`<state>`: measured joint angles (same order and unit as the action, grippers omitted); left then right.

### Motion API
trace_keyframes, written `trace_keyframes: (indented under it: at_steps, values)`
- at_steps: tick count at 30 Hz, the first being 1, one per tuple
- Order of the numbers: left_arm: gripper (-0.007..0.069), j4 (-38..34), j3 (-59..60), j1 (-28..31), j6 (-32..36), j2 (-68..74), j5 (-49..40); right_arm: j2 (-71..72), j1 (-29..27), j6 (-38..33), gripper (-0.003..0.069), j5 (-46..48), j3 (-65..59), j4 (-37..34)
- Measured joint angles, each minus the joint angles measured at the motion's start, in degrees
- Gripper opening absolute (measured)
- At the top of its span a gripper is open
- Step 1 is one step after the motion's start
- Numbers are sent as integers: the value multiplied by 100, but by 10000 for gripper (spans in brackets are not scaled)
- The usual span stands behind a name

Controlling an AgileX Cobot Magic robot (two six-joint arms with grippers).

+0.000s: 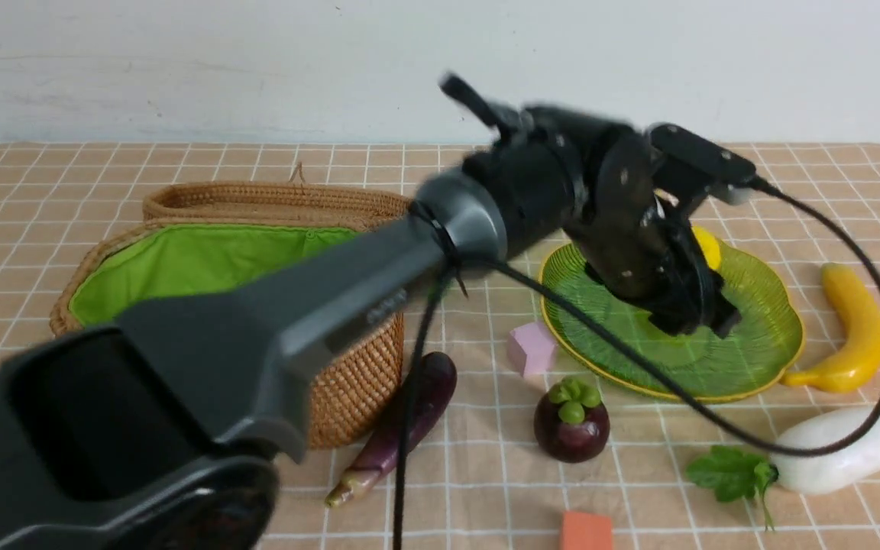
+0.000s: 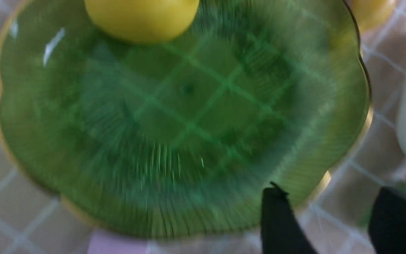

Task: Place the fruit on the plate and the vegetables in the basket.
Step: Grab a lemon with your left arm and place it on the plate on the right, then use the left arm to grab an eggplant and put it into the left basket

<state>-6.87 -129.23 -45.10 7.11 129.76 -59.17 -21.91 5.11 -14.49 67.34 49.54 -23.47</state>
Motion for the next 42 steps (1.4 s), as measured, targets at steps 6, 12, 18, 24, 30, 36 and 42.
trace_keyframes:
  at_steps: [6, 12, 18, 24, 30, 36, 42]
  values:
    - [-1, 533, 108, 0, -367, -566, -1137, 0, 0, 0, 123, 12, 0, 7]
    - [75, 1540, 1127, 0, -550, -563, -1173, 6, 0, 0, 123, 154, 0, -10]
    - [390, 2078, 1695, 83, -762, -537, -1099, 6, 0, 0, 123, 200, 0, -16]
    - [555, 2222, 1921, 343, -1245, -476, -689, 6, 0, 0, 122, 200, 0, -16]
    - [577, 2531, 1951, 423, -1313, -53, -253, 6, 0, 0, 121, 207, 0, -85]
    - [579, 2660, 1951, 408, -1313, 176, -231, 6, 0, 0, 121, 217, 0, -155]
    - [496, 2572, 1951, 395, -1318, 178, -379, 6, 0, -11, 123, 221, 0, -148]
